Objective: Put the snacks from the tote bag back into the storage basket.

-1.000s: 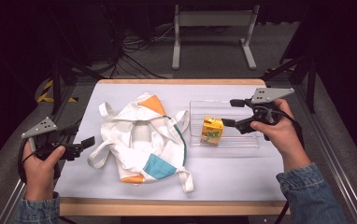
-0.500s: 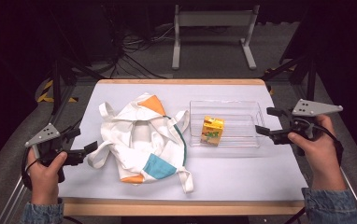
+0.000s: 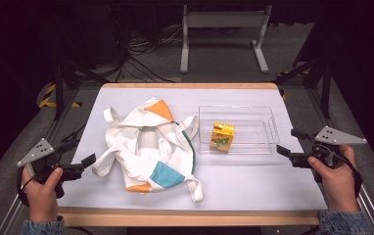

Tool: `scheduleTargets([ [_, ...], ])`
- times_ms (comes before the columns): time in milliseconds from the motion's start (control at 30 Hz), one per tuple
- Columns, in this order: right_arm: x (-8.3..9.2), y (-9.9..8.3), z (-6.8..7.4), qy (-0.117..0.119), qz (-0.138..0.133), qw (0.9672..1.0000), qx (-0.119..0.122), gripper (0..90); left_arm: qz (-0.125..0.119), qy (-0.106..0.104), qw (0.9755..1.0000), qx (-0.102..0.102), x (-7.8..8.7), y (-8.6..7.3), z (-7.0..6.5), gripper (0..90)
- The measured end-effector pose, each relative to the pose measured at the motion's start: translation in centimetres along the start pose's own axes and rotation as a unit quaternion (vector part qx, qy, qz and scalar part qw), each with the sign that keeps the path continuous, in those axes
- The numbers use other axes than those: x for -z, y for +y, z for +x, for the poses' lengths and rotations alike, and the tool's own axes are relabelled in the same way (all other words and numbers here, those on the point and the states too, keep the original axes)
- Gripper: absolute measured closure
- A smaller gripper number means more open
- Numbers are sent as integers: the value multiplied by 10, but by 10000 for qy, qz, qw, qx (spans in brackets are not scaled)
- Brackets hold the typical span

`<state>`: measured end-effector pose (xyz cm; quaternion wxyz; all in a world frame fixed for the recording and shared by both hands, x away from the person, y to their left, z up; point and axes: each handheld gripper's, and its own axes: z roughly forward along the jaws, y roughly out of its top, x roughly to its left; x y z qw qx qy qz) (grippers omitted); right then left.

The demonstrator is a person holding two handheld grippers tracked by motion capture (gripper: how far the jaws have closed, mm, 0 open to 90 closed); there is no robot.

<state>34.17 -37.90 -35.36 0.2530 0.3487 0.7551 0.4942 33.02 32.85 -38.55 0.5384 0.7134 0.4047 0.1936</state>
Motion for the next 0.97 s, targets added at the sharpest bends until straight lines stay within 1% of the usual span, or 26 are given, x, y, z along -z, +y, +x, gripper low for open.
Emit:
scheduleTargets([
  [33, 1, -5, 0, -79, 35, 10000, 37, 175, -3, 26, 10000, -5, 0, -1, 1, 46],
  [100, 3, -12, 0, -52, -70, 10000, -13, 175, -36, 63, 10000, -40, 0, -3, 3, 42],
  [133, 4, -20, -1, -43, -197, 9998, -59, 175, -53, 65, 10000, -22, 0, -4, 4, 38],
  [167, 4, -23, -2, -41, -216, 9997, -77, 175, -72, 64, 9999, 33, -1, -6, 6, 36],
  [200, 4, -27, -3, -50, -226, 9997, -108, 175, -72, 64, 9999, 33, -1, -6, 6, 33],
  [267, 2, -34, -6, -149, -193, 9995, -215, 175, -36, 74, 10000, 36, -2, -8, 7, 32],
  [300, 2, -34, -6, -149, -193, 9995, -215, 175, -35, 72, 9999, 64, -3, -9, 8, 32],
  [333, 1, -39, -10, -243, -94, 9988, -406, 175, -33, 64, 9999, 89, -3, -9, 8, 32],
  [367, -1, -48, -18, -524, 168, 9959, -723, 177, -24, 80, 9999, 70, -3, -10, 9, 30],
  [400, -1, -52, -21, -635, 294, 9946, -765, 176, -22, 89, 9999, 75, -3, -11, 10, 29],
  [467, -1, -55, -24, -644, 294, 9943, -791, 177, -33, 94, 9999, 102, -4, -11, 11, 28],
  [533, -1, -59, -27, -476, 204, 9947, -886, 175, -3, 117, 9999, 95, -4, -13, 12, 26],
  [567, -1, -61, -28, -431, 175, 9950, -882, 175, 6, 115, 9999, 100, -5, -14, 13, 26],
  [633, -3, -62, -28, -449, 228, 9952, -838, 175, 32, 152, 9998, 110, -7, -16, 14, 25],
  [733, -7, -62, -27, -525, 285, 9944, -870, 161, 59, 163, 9998, 124, -10, -19, 15, 25],
  [800, -8, -61, -25, -580, 323, 9943, -834, 161, 52, 184, 9998, 106, -11, -20, 15, 25],
  [967, -9, -59, -23, -562, 250, 9949, -798, 160, 74, 195, 9997, 115, -13, -21, 16, 24],
])
